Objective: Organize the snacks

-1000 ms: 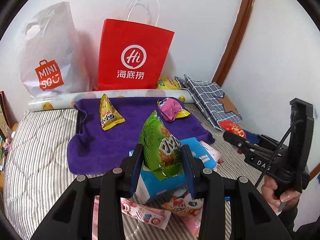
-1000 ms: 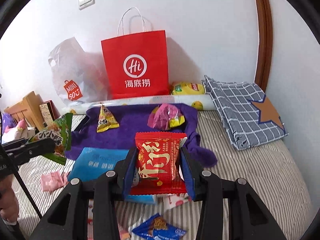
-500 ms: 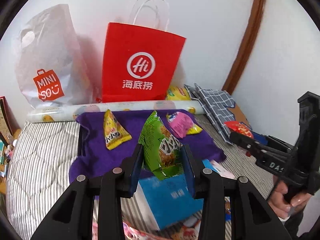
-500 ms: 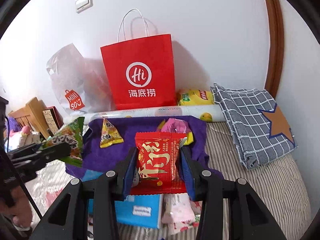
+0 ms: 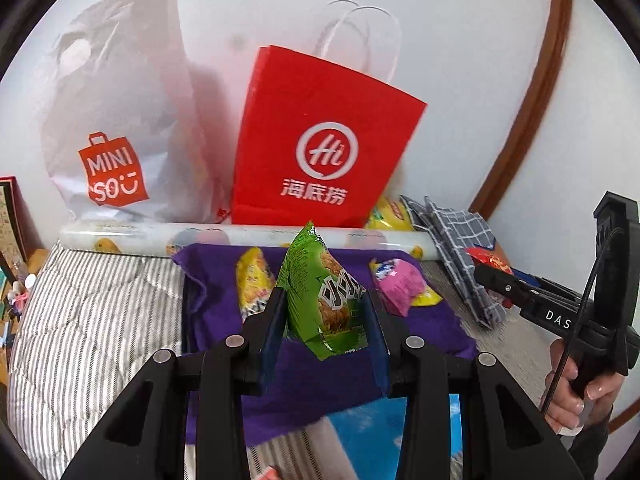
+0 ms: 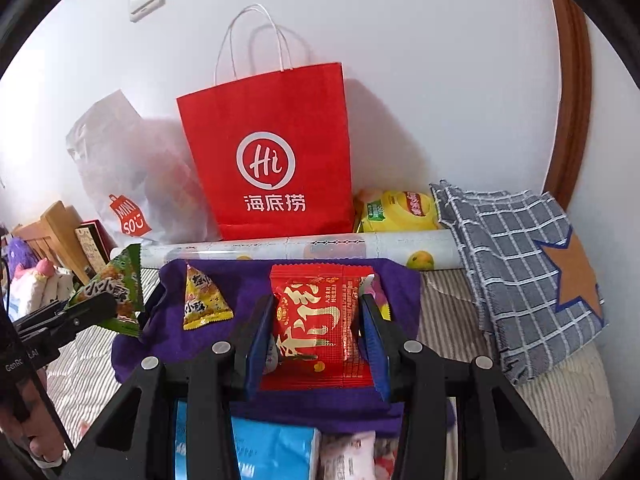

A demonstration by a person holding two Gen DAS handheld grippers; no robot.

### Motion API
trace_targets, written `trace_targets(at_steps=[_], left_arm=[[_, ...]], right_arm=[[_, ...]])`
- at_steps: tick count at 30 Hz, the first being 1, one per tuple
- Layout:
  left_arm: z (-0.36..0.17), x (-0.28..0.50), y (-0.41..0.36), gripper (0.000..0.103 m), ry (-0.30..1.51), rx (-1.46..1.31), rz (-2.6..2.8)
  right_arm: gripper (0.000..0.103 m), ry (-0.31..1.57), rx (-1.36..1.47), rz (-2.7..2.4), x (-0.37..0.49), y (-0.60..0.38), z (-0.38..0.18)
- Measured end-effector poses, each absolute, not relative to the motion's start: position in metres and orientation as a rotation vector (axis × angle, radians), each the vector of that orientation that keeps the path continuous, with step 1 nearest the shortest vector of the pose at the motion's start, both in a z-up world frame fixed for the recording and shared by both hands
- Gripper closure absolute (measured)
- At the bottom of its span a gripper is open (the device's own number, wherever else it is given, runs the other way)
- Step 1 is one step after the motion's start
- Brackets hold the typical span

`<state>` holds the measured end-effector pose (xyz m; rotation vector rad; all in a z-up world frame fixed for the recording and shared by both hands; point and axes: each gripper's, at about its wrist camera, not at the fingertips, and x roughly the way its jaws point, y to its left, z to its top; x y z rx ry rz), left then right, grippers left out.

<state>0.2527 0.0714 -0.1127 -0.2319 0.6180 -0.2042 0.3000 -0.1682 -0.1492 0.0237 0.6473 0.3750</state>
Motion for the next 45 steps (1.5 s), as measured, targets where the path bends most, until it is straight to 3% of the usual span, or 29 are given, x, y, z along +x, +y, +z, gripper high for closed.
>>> trace_targets(at_steps=[7, 9, 26, 33, 35, 45], left_arm=[[-0.142, 0.262, 0.093, 0.064, 0.654, -0.283, -0.157], [-0.145, 0.263, 0.097, 0.073, 0.655, -0.280, -0.130], [-0.168, 0.268, 0.086, 0.073, 0.701, -0.247, -0.105], [-0.166, 0.267, 0.092, 0.059, 0.695, -0.306, -0.122], [-0.168, 0.265, 0.093, 0.055, 0.685, -0.307, -0.118], [-0.160, 0.263, 0.100, 0.041, 0.696, -0.373, -0.141]], right_arm=[[0.062, 0.727, 0.064, 0.386, 0.324, -0.176, -0.187], [0.062, 0.718, 0.041, 0.384, 0.323, -0.175, -0.189], [0.062, 0.819, 0.072, 0.389, 0.331, -0.172, -0.223], [0.061, 0.823, 0.084, 0.382, 0.333, -0.173, -0.226], [0.052, 0.823, 0.086, 0.398, 0.331, -0.171, -0.228], [0.036, 0.724, -0.004, 0.404, 0.318, -0.158, -0.218]])
